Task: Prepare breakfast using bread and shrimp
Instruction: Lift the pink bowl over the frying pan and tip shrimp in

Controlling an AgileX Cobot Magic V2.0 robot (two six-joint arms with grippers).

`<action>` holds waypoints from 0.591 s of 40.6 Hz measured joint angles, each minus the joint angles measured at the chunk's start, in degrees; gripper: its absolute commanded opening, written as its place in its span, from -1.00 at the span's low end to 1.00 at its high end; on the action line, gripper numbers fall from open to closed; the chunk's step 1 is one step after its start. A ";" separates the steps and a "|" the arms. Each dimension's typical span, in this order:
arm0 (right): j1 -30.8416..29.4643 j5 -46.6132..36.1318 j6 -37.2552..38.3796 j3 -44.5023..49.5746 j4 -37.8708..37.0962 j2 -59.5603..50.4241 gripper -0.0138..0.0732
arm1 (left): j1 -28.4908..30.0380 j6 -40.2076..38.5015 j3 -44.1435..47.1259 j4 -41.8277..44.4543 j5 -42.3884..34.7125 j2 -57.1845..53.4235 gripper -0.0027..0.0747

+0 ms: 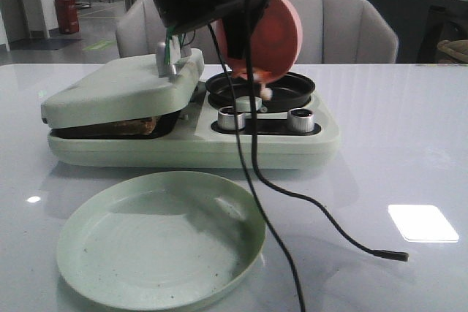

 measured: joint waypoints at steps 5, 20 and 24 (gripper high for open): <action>0.00 0.80 -1.73 -2.25 0.21 0.24 -0.58 | 0.00 0.00 0.00 0.00 0.00 0.00 -0.67; 0.00 2.15 -3.15 -14.25 0.21 0.13 -0.58 | 0.00 0.00 0.00 0.00 0.00 0.00 -0.67; 0.00 2.27 -3.28 -15.41 0.10 -0.74 -0.58 | 0.00 0.00 0.00 0.00 0.00 0.00 -0.67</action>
